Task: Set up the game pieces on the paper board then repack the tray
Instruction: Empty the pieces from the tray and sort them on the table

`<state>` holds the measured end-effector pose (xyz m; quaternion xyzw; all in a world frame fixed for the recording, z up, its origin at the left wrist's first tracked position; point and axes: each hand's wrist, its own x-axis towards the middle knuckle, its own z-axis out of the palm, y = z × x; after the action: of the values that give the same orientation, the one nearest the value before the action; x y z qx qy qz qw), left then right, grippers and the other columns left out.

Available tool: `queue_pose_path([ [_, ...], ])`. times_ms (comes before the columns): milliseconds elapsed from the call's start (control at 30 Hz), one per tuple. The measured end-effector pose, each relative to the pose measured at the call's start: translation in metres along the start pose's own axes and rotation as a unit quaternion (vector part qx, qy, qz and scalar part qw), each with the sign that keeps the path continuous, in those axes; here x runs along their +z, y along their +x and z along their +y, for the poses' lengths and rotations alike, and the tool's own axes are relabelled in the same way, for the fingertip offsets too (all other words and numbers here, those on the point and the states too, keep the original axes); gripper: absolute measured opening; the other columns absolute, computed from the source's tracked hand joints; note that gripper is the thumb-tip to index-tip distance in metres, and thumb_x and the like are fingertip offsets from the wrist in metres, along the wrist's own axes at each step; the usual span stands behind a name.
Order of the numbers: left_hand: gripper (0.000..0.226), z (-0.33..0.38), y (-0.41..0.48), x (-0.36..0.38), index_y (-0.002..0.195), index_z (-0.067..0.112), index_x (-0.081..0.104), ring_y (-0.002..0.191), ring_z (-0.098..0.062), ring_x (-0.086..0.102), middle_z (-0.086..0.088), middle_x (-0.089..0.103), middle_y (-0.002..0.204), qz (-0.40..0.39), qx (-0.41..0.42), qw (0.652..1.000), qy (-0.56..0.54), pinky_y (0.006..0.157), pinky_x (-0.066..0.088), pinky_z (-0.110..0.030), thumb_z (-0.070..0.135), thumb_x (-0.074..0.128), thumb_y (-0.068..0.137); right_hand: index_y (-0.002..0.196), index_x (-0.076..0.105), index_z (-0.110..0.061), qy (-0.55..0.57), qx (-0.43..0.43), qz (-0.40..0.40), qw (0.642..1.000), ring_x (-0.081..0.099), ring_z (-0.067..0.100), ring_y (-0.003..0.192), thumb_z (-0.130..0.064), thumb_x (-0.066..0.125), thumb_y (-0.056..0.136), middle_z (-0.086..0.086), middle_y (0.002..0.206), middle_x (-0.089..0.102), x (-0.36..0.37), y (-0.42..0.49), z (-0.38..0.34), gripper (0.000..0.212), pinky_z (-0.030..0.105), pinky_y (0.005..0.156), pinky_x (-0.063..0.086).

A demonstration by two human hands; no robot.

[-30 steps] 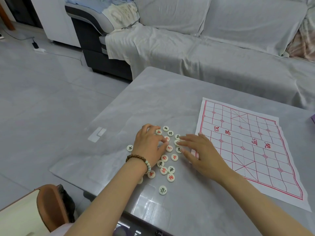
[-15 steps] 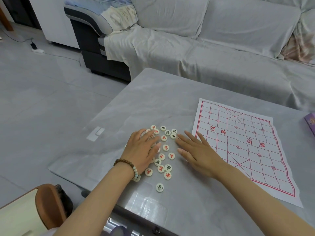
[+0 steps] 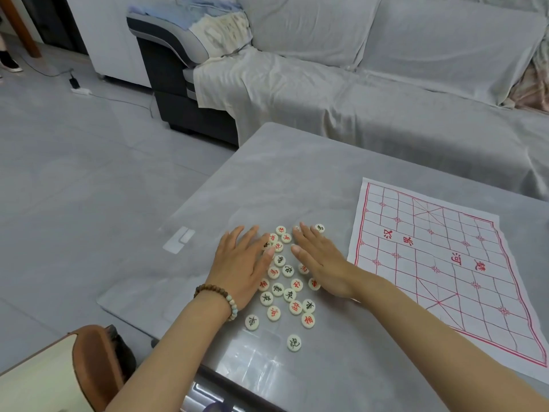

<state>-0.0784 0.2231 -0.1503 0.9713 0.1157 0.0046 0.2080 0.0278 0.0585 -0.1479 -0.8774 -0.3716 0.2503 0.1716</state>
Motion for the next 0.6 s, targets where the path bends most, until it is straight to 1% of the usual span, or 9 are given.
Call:
queue_pose_path([
  [67,0.051,-0.005,0.000,-0.001,0.145,0.032,0.019,0.142,-0.010,-0.006,0.010,0.008,0.155,0.010,-0.008,1.000,-0.012,0.115,-0.006,-0.030,0.047,0.011,0.096,0.148,-0.007,-0.024,-0.012,0.012,0.001,1.000,-0.022,0.007,0.140,-0.047,0.012,0.099,-0.008,0.156,-0.018,0.001,0.009,0.000,0.058,0.031,0.115,-0.012],
  [133,0.056,-0.009,0.000,-0.001,0.145,0.033,0.020,0.142,-0.009,-0.006,0.012,0.008,0.155,0.013,-0.014,0.999,-0.034,0.115,-0.007,-0.029,0.051,0.007,0.093,0.148,-0.008,-0.023,-0.011,0.023,0.001,1.000,-0.021,0.009,0.141,-0.047,0.010,0.099,-0.007,0.156,-0.018,-0.004,0.018,0.001,0.058,0.032,0.116,-0.012],
  [200,0.068,-0.014,-0.001,-0.002,0.145,0.033,0.020,0.141,-0.008,-0.006,0.013,0.009,0.155,0.013,-0.015,0.999,-0.045,0.116,-0.006,-0.029,0.062,-0.004,0.088,0.149,-0.007,-0.022,-0.016,0.030,0.002,0.999,-0.020,0.009,0.142,-0.046,0.010,0.100,-0.006,0.156,-0.017,-0.010,0.028,0.003,0.057,0.032,0.116,-0.011],
  [233,0.077,-0.016,-0.002,-0.001,0.145,0.033,0.019,0.141,-0.007,-0.006,0.013,0.009,0.155,0.012,-0.013,0.999,-0.044,0.116,-0.005,-0.030,0.066,-0.010,0.082,0.149,-0.007,-0.021,-0.025,0.033,0.007,0.999,-0.019,0.010,0.142,-0.045,0.010,0.100,-0.005,0.156,-0.017,-0.013,0.033,0.004,0.057,0.033,0.116,-0.011],
  [300,0.088,-0.020,-0.004,-0.001,0.145,0.034,0.019,0.141,-0.006,-0.005,0.015,0.009,0.154,0.009,-0.006,0.999,-0.044,0.116,-0.004,-0.030,0.066,-0.016,0.071,0.149,-0.007,-0.019,-0.039,0.041,0.023,0.998,-0.017,0.013,0.143,-0.042,0.010,0.101,-0.002,0.157,-0.015,-0.019,0.049,0.009,0.056,0.034,0.117,-0.009],
  [400,0.085,-0.019,-0.007,-0.002,0.144,0.036,0.019,0.140,-0.003,-0.005,0.019,0.013,0.152,0.008,0.026,0.999,-0.040,0.115,-0.008,-0.027,0.064,-0.017,0.073,0.149,-0.003,-0.017,-0.037,0.058,0.044,0.997,-0.013,0.017,0.144,-0.039,0.010,0.102,0.001,0.158,-0.011,-0.031,0.074,0.014,0.054,0.036,0.117,-0.006],
  [500,0.082,-0.014,-0.008,0.000,0.145,0.035,0.020,0.141,-0.002,-0.005,0.021,0.015,0.152,-0.002,0.069,0.998,-0.004,0.115,-0.010,-0.027,0.059,-0.019,0.076,0.150,0.001,-0.018,-0.047,0.064,0.056,0.995,-0.010,0.018,0.145,-0.038,0.012,0.102,0.001,0.158,-0.008,-0.039,0.088,0.018,0.053,0.036,0.115,-0.006],
  [533,0.083,-0.012,-0.009,0.000,0.145,0.034,0.019,0.141,-0.002,-0.006,0.021,0.014,0.152,-0.012,0.076,0.997,0.005,0.115,-0.011,-0.027,0.059,-0.019,0.076,0.150,0.003,-0.018,-0.049,0.053,0.072,0.995,-0.009,0.018,0.145,-0.037,0.014,0.102,0.001,0.158,-0.006,-0.039,0.088,0.019,0.053,0.036,0.115,-0.007],
  [600,0.085,-0.009,-0.007,0.002,0.146,0.033,0.016,0.141,-0.001,-0.008,0.021,0.011,0.152,-0.030,0.077,0.996,0.012,0.115,-0.012,-0.028,0.057,-0.020,0.073,0.150,0.013,-0.021,-0.042,0.004,0.136,0.990,-0.004,0.016,0.145,-0.036,0.024,0.102,-0.001,0.158,0.001,-0.034,0.078,0.016,0.052,0.035,0.115,-0.006],
])
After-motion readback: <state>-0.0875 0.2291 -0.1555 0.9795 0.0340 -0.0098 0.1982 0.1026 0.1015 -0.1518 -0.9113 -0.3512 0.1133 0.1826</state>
